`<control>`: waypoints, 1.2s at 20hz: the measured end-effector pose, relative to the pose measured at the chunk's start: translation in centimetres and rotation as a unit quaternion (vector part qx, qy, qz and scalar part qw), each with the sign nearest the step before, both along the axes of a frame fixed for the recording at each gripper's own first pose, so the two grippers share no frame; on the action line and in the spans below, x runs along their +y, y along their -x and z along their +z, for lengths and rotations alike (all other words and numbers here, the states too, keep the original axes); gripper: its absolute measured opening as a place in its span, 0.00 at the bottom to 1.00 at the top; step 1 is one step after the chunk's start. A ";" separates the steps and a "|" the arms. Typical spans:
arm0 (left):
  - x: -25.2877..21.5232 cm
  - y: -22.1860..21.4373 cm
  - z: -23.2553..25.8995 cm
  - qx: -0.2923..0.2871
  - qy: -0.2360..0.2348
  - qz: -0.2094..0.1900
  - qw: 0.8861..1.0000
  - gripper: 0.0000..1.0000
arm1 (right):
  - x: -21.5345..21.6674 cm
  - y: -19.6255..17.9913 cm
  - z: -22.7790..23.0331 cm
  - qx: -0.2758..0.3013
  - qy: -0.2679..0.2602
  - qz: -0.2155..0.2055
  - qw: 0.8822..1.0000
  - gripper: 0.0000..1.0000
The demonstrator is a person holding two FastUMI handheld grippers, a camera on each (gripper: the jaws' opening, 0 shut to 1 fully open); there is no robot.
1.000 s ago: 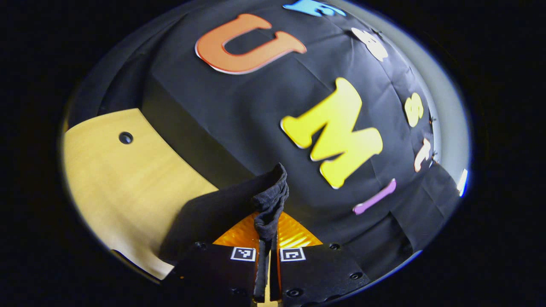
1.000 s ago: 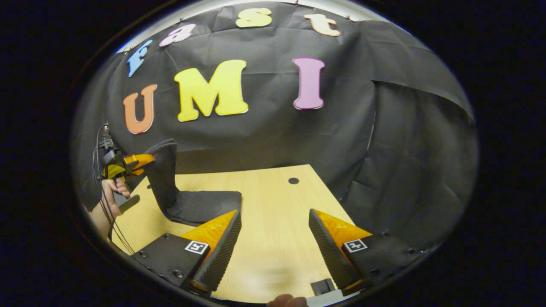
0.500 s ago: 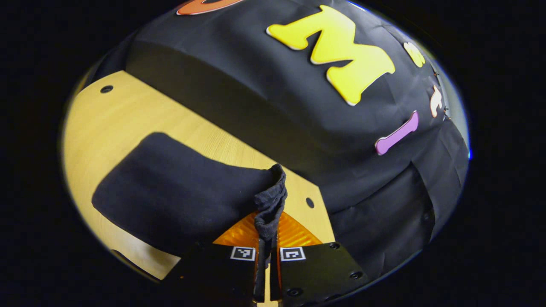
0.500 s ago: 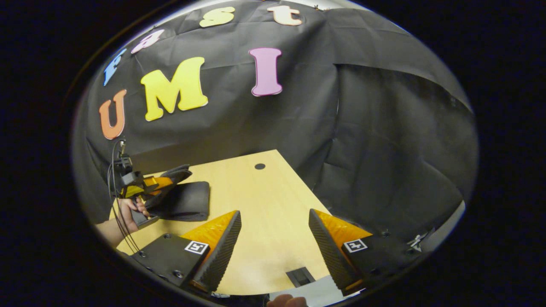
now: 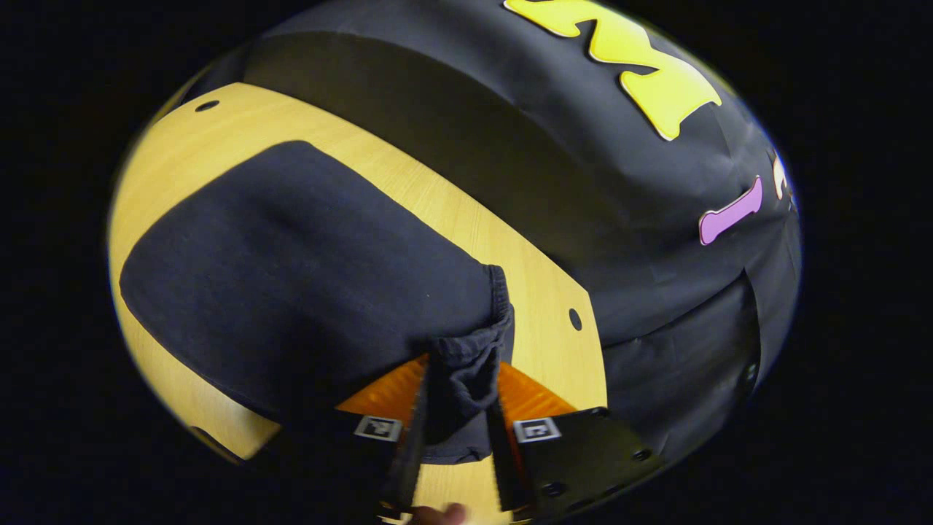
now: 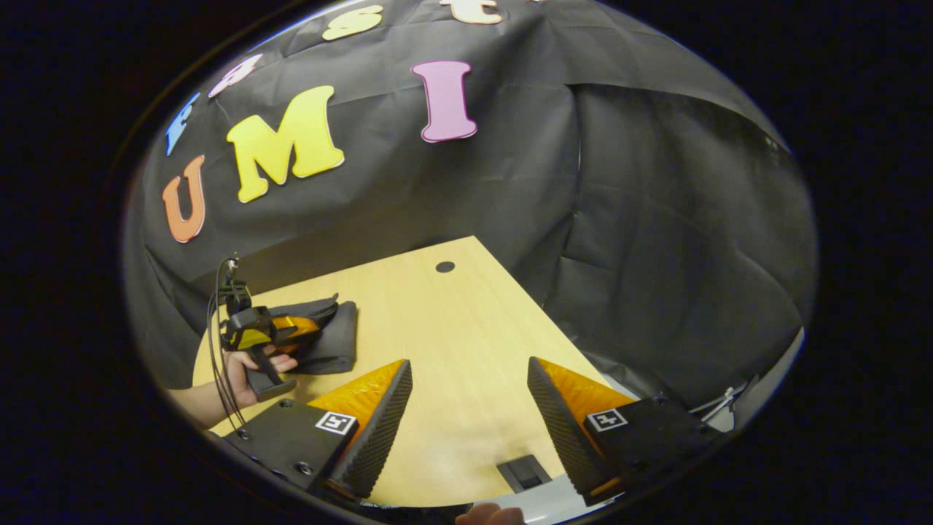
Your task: Grasp the waist and the cuffs of the jeans and fold them to make the two legs overlap; first hold the waist and fold one-third of the jeans toward the cuffs, then hold the cuffs and fold the remaining one-third in the same direction to finish folding.
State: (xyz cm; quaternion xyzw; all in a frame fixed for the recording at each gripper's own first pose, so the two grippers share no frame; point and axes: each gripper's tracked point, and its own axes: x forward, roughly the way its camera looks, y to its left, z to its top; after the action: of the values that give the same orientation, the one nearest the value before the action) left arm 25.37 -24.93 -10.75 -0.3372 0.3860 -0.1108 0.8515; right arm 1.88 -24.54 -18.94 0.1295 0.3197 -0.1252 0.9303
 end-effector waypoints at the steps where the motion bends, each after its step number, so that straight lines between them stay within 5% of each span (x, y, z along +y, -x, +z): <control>1: -0.2 0.1 0.5 -0.004 -0.002 -0.004 1.000 0.55 | 0.2 -0.2 0.0 0.001 0.001 0.004 1.000 0.94; 3: -0.8 0.3 1.2 -0.017 -0.024 -0.020 0.999 0.91 | 0.6 -0.5 0.2 -0.002 0.001 0.010 1.000 0.99; 5: -1.0 0.7 2.3 -0.034 -0.049 -0.033 0.998 0.98 | 0.9 -0.8 0.6 -0.006 0.004 0.014 1.000 0.98; 9: 0.4 2.1 7.4 -0.091 -0.076 -0.042 0.992 0.99 | 2.5 -2.5 2.7 -0.032 0.012 0.030 0.999 0.98; 14: 6.6 4.1 18.3 -0.193 -0.126 -0.006 0.973 0.99 | 9.2 -6.7 5.8 -0.080 0.016 0.084 0.993 0.99; 21: 16.0 8.3 32.9 -0.347 -0.254 0.051 0.901 0.98 | 19.8 -11.3 16.9 -0.225 0.045 0.151 0.961 0.99; 24: 18.4 11.6 36.0 -0.374 -0.272 0.078 0.883 0.98 | 22.3 -10.3 19.8 -0.276 0.061 0.154 0.947 0.99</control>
State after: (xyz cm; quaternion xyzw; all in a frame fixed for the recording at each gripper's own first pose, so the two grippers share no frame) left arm 13.80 -6.49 25.26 -0.0552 0.0257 -0.0526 0.9968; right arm 12.20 -2.23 0.86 0.0509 0.0585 0.0408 0.9962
